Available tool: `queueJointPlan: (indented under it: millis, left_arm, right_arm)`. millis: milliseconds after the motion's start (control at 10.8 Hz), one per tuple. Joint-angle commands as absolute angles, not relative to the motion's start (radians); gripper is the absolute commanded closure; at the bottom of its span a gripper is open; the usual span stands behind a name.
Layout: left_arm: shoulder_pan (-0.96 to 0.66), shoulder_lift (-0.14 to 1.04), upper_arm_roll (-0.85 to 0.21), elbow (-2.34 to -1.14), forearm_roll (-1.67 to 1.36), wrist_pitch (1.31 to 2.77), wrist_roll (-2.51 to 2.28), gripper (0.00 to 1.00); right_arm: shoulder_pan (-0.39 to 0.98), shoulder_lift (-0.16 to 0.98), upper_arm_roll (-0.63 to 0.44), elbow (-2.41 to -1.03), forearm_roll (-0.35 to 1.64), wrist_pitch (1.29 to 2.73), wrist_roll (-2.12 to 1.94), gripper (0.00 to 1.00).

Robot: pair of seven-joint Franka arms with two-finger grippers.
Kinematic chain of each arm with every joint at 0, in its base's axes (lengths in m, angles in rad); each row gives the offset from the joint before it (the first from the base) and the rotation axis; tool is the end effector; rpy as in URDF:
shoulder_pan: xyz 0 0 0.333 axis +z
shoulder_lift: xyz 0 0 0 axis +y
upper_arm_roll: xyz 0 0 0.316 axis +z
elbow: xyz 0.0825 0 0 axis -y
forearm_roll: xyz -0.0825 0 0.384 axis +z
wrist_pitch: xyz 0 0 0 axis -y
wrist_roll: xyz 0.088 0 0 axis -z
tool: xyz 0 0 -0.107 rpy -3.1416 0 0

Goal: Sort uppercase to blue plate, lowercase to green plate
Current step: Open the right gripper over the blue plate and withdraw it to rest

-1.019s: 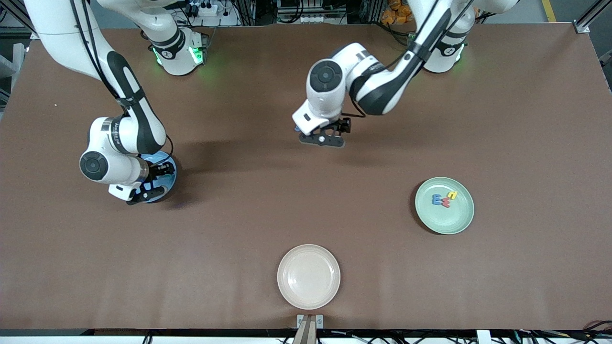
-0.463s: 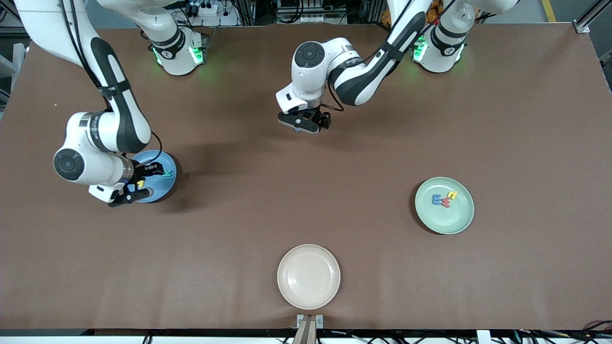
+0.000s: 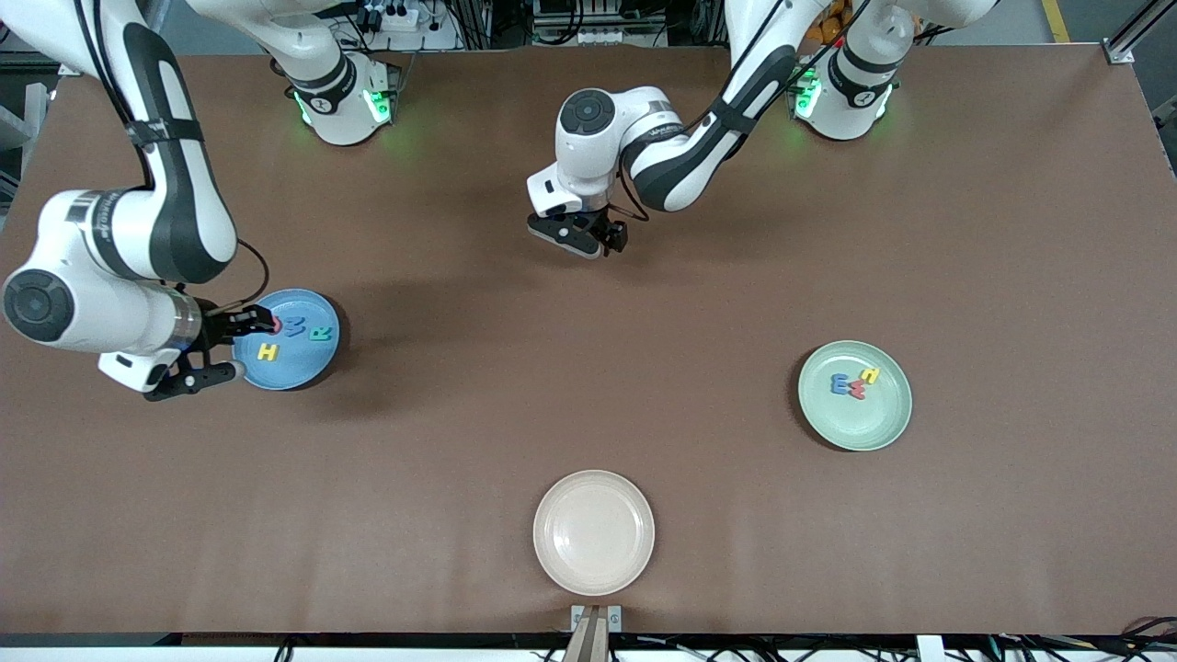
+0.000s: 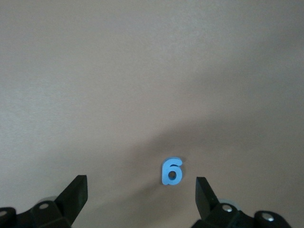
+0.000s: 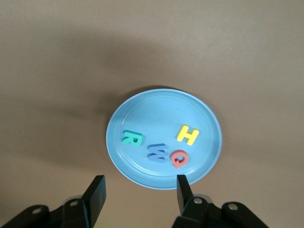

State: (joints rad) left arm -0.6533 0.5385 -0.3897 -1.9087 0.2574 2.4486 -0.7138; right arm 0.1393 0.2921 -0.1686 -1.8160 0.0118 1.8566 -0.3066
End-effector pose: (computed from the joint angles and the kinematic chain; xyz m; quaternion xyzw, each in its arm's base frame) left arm 0.3306 -0.5412 0.2360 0.9722 -0.2323 0.0073 0.0293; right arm 0.6005 -0.0110 0.3629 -0.9829 -0.1353 0.1248 0.0019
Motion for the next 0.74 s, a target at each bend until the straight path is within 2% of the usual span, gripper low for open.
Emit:
queueJointPlan:
  millis: [0, 278, 371, 463, 649]
  left_arm:
    - [-0.666, 0.549, -0.391, -1.910, 0.290, 2.470, -0.736, 0.00]
    - [-0.676, 0.569, -0.390, -1.905, 0.291, 2.474, -0.736, 0.00]
    - [-0.683, 0.571, -0.390, -1.905, 0.290, 2.474, -0.736, 0.00]
    - [-0.683, 0.581, -0.391, -1.899, 0.288, 2.474, -0.738, 0.00]
    - [-0.706, 0.595, -0.382, -1.898, 0.287, 2.474, -0.742, 0.00]
  right_arm:
    - [0.126, 0.259, -0.155, -1.743, -0.050, 1.758, -0.240, 0.32]
    - [0.120, 0.218, -0.152, -1.663, -0.055, 1.666, -0.227, 0.32]
    - [0.109, 0.192, -0.150, -1.663, -0.055, 1.663, -0.216, 0.27]
    - [0.101, 0.183, -0.150, -1.651, -0.055, 1.663, -0.203, 0.11]
    - [0.084, 0.157, -0.149, -1.628, -0.051, 1.660, -0.199, 0.11]
